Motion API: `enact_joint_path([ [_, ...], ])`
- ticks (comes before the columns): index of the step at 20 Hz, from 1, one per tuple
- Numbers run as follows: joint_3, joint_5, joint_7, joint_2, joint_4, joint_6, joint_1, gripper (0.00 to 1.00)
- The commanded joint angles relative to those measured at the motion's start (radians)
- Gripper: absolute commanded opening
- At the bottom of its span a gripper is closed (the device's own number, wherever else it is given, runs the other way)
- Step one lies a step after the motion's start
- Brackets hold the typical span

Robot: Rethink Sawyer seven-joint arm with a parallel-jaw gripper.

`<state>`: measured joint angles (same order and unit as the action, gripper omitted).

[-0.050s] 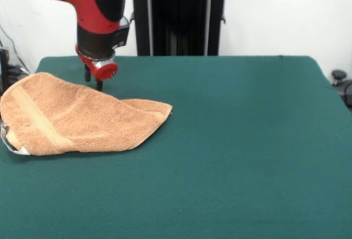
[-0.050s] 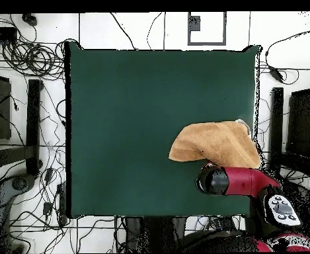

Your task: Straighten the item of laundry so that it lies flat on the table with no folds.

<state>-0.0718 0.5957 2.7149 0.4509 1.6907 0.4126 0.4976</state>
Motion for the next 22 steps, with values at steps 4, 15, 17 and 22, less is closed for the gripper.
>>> enact_joint_path([
  [4, 0.074, -0.201, 0.269, -0.043, 0.158, -0.238, -0.136, 1.00],
  [15, 0.066, -0.360, 0.228, -0.043, 0.154, -0.296, -0.174, 1.00],
  [17, 0.073, -0.383, 0.215, -0.035, 0.159, -0.292, -0.174, 1.00],
  [22, 0.070, -0.421, 0.176, -0.037, 0.168, -0.276, -0.179, 1.00],
])
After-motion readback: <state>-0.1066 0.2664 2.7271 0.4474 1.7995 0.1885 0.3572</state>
